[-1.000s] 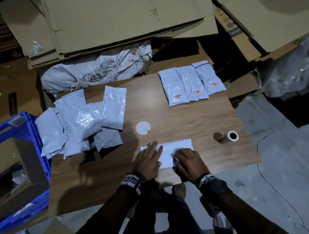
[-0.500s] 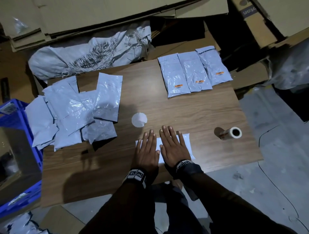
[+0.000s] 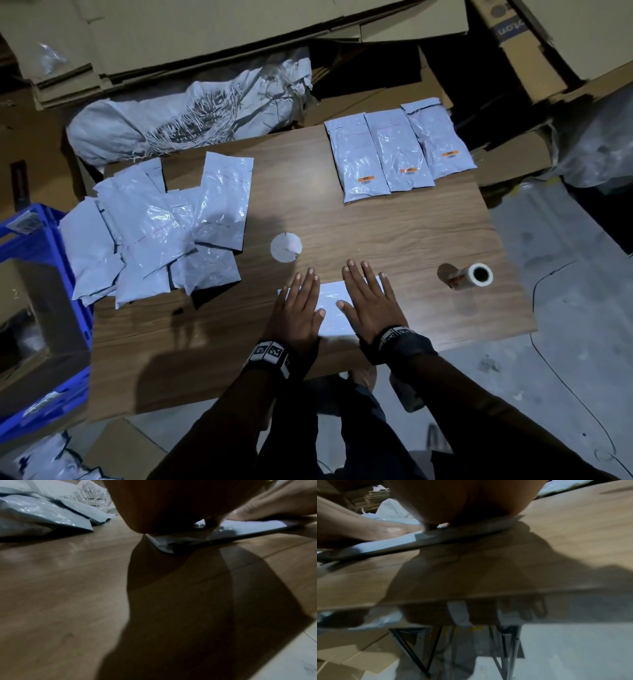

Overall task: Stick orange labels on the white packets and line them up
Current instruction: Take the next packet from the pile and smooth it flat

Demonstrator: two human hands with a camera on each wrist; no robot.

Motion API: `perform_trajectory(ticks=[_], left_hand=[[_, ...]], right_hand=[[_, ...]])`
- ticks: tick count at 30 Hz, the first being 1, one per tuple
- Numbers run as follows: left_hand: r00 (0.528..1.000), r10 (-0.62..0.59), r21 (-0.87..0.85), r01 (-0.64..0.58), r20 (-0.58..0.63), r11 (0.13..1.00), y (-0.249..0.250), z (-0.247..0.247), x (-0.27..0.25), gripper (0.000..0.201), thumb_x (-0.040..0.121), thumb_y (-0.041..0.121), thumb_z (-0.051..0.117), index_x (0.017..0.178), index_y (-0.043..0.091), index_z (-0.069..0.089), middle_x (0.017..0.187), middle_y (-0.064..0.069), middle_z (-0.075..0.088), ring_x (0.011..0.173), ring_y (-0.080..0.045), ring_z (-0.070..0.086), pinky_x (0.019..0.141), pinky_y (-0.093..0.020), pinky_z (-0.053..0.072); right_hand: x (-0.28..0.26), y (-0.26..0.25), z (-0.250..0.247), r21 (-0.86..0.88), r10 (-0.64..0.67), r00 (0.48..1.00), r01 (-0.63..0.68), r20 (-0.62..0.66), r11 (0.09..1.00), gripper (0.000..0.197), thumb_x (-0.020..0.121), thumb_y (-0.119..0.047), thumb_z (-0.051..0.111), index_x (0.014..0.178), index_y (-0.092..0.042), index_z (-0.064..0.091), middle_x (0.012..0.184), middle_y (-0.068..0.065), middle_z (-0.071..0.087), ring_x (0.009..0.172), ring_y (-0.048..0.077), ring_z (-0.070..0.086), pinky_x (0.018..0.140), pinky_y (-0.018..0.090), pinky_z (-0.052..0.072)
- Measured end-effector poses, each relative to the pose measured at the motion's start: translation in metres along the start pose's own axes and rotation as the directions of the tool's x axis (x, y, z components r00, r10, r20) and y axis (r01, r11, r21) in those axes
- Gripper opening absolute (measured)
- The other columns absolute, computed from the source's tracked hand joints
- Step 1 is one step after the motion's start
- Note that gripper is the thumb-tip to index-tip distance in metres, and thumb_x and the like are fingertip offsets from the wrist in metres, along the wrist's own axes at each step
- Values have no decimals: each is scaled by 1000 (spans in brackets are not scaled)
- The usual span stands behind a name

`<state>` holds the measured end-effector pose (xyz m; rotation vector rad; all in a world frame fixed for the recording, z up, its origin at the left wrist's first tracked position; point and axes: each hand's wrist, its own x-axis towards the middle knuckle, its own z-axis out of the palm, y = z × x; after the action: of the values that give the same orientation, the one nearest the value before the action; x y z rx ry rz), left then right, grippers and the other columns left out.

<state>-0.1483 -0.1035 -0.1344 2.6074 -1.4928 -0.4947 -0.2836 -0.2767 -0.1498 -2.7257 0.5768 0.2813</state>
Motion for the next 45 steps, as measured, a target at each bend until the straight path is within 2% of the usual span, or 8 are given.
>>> perform_trajectory(ticks=[8,13,19,23,33,36,40,45], left_hand=[[996,73,-85,-69,41,994,-2,-47,11,86,88,32,71,158,12,25,139,-4,51,125,-27,49,107,-43,38],[989,-11,-48,18,148,999,10,-55,23,47,83,35,71,126,23,58,123,0,54,120,-27,50,99,-39,32],[985,77,-69,-88,-152,994,32,-86,30,20,69,16,70,82,26,58,84,4,58,77,-30,60,63,-34,37],[945,51,-160,-107,-324,981,39,-102,40,35,58,-2,66,75,27,57,81,5,58,71,-28,58,62,-34,36],[976,215,-286,-202,14,937,18,-31,-6,37,69,29,75,104,25,62,143,-1,53,117,-26,62,85,-34,51],[974,213,-278,-225,-71,934,21,-25,-11,51,81,30,73,127,13,59,148,-6,52,130,-24,54,98,-39,51],[972,174,-167,-200,-159,965,29,-23,1,63,97,30,48,153,3,37,165,-11,27,149,-29,31,119,-41,31],[995,98,14,-97,-13,995,33,2,8,63,105,42,20,160,14,25,170,-8,14,154,-34,19,120,-53,30]], right_hand=[[-10,14,-36,14,-88,995,89,-47,996,77,90,-47,56,158,-24,29,151,-1,46,139,27,42,112,46,34],[-11,7,-54,-43,-80,995,78,-56,996,75,61,-38,77,130,-23,51,118,4,58,106,35,54,89,50,41],[-12,13,-92,-44,-100,953,91,-288,995,51,62,-35,78,100,-25,45,100,5,56,95,30,44,77,41,31],[-12,16,-114,-25,-95,925,92,-368,995,33,66,-29,72,95,-22,56,100,5,56,92,31,45,72,39,34],[-50,10,-55,-26,-56,998,57,29,998,36,59,-32,71,90,-15,68,111,9,61,96,35,61,75,37,46],[-54,12,-48,93,-60,993,69,-98,993,37,76,-29,64,107,-10,66,125,12,61,108,37,61,88,39,49],[-39,0,-43,137,-113,984,132,-140,982,63,97,-30,38,155,-8,39,165,13,32,153,29,27,125,43,22],[-17,-12,-18,77,-53,997,49,48,996,71,100,-40,13,165,-14,3,172,1,-10,159,20,-11,128,46,2]])
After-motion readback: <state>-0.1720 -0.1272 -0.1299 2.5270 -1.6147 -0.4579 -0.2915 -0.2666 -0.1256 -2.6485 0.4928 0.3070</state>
